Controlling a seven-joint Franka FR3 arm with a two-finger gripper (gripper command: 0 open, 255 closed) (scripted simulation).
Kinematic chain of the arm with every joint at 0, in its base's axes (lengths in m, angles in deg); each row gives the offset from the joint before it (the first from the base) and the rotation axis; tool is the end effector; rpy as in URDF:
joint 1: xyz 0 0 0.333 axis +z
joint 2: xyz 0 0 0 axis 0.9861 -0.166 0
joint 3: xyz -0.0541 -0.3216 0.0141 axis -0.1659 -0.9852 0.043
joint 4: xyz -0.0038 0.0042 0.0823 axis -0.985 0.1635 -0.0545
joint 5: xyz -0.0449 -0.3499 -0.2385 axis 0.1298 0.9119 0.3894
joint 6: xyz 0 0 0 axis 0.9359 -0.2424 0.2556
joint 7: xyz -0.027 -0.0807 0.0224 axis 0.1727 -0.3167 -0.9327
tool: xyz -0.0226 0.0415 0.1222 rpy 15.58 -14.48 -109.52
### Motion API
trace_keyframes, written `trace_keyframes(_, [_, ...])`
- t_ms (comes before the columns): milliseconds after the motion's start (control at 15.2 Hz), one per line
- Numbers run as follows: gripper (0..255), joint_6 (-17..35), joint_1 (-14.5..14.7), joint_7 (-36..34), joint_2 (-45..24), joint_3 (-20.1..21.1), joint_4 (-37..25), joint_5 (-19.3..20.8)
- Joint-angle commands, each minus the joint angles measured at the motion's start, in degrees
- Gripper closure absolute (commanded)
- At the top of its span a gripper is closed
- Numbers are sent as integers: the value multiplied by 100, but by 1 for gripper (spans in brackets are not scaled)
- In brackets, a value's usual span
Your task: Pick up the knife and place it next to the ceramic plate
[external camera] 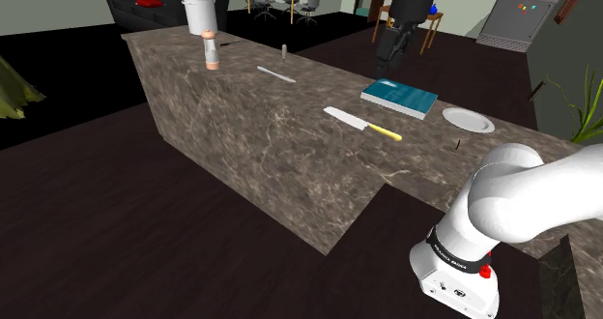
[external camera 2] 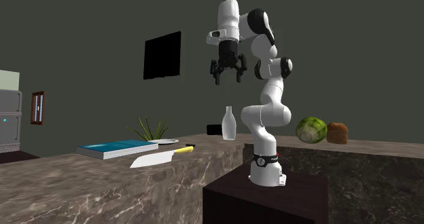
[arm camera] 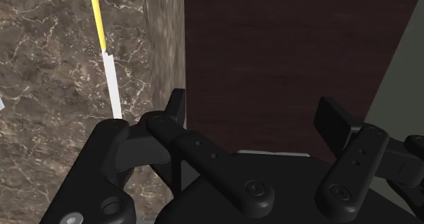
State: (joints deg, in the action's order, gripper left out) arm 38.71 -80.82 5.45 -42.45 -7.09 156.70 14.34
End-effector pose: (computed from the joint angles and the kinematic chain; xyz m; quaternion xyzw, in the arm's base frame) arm 0.3332 -0.0357 0.6057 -0.9991 -0.0274 -0.0306 0.0078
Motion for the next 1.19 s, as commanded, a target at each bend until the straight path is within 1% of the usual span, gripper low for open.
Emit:
trace_keyframes(0, [0, 0, 0, 0, 0, 0, 0, 0])
trace_keyframes(330, [0, 774, -117, 413, -337, -414, 468, 260])
trace_keyframes(594, [0, 1418, -208, 740, -750, -755, 716, 437])
trace_keyframes(858, [0, 2074, -279, 1073, -1290, -1107, 845, 566])
trace_keyframes(1122, [0, 2725, -318, 1428, -1948, -1463, 853, 613])
